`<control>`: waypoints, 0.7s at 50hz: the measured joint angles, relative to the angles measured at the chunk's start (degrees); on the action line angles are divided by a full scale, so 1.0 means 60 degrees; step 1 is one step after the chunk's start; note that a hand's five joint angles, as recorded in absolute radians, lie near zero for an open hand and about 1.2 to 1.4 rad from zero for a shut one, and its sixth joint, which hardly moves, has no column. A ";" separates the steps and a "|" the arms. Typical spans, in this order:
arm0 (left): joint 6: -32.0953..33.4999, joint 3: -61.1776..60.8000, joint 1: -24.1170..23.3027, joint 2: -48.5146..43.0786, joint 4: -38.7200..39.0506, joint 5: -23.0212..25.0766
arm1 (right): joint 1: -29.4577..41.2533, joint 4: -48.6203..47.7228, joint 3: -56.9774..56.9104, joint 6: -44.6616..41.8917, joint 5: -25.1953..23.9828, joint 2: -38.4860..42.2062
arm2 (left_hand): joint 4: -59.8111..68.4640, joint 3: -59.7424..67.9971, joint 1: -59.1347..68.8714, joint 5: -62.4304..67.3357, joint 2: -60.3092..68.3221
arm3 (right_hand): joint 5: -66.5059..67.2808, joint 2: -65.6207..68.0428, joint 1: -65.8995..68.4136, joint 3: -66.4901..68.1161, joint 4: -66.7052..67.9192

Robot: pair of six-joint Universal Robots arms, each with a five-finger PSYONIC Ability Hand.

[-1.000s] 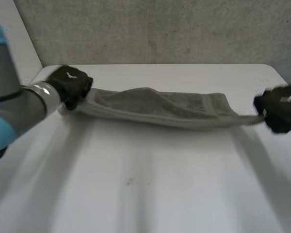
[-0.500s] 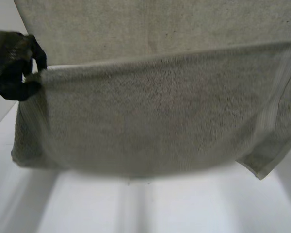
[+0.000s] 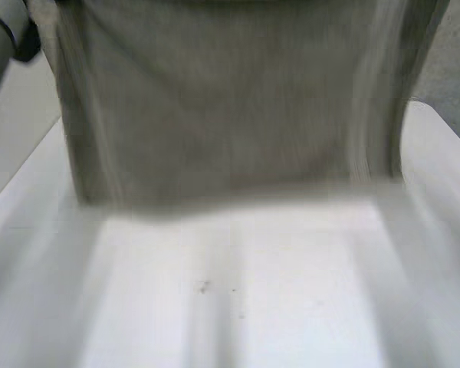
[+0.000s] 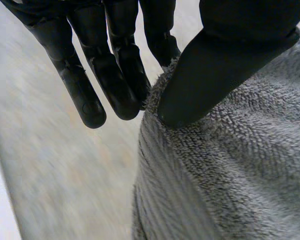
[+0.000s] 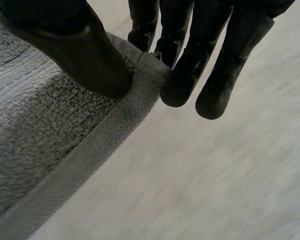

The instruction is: Fold the towel.

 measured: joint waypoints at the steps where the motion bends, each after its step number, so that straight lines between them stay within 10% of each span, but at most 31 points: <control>1: -0.0273 0.0204 0.0007 0.0030 0.0119 -0.0235 | -0.0007 -0.0568 0.0123 0.0431 0.0095 -0.0208 | 0.0001 0.0000 0.0000 0.0000 0.0000 | 0.0000 0.0000 0.0000 0.0005 0.0000; 11: -0.1185 -0.2026 0.0096 0.0728 0.0335 -0.1052 | -0.0113 -0.0902 0.2514 0.1318 -0.0427 -0.1528 | 0.0002 0.0001 0.0000 0.0000 0.0000 | 0.0001 0.0000 0.0000 0.0014 0.0000; 35: 0.0367 -1.1370 0.0033 0.0915 0.2223 -0.0238 | -0.1008 -0.0512 1.0456 -0.3045 -0.1669 -0.0971 | 0.0005 -0.0002 0.0000 0.0000 -0.0003 | 0.0021 0.0000 0.0000 0.0024 0.0000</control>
